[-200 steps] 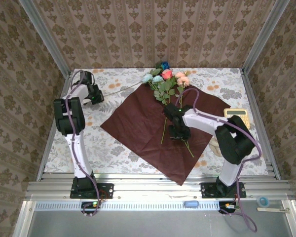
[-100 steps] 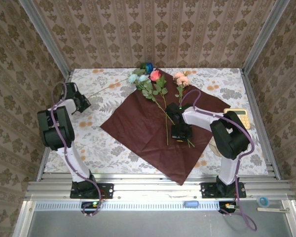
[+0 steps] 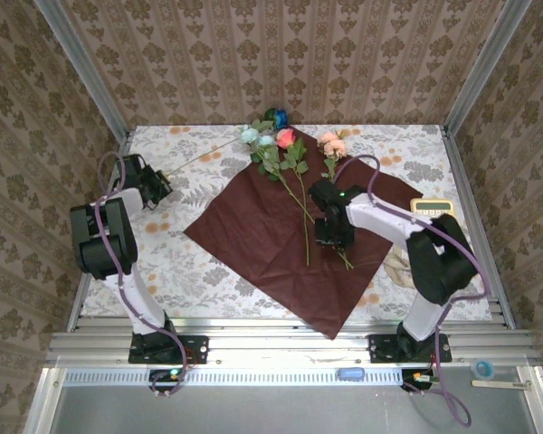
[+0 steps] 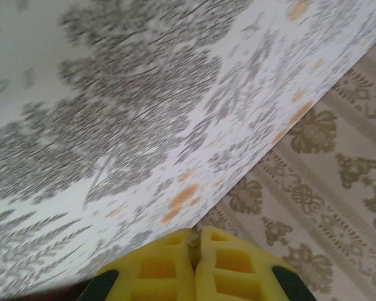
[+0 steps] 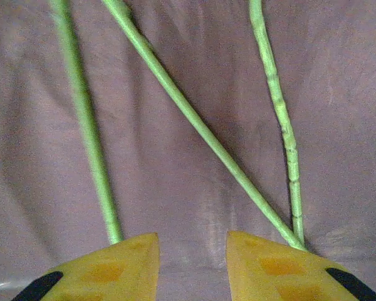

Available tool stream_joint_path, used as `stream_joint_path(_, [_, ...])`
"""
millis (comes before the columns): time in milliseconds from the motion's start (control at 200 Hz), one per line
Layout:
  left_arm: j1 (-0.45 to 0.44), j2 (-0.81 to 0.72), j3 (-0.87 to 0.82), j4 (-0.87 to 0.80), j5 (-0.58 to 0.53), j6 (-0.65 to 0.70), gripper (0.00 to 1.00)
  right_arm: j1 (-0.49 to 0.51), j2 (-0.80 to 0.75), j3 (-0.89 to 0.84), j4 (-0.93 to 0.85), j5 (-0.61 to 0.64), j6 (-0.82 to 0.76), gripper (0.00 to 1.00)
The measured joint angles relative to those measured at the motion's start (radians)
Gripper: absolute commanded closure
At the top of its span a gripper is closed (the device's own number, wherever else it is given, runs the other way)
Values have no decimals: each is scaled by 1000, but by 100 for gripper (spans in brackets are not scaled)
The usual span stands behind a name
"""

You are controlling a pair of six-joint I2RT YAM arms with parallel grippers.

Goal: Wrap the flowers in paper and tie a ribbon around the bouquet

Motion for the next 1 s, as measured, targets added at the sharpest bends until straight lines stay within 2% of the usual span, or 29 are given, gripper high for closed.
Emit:
stream_joint_path(150, [-8,-32,-43,6,14,6,100,0,55,141,0,29,-113,59])
stream_joint_path(350, [-12,-51,-66,6,24,15,100,0,269,304,-28,72,-229,60])
stream_joint_path(605, [-12,-53,-74,6,30,26,100,0,437,406,-88,106,-281,69])
stream_joint_path(1000, [-12,-84,-106,-8,36,52,100,12,452,425,-91,131,-385,90])
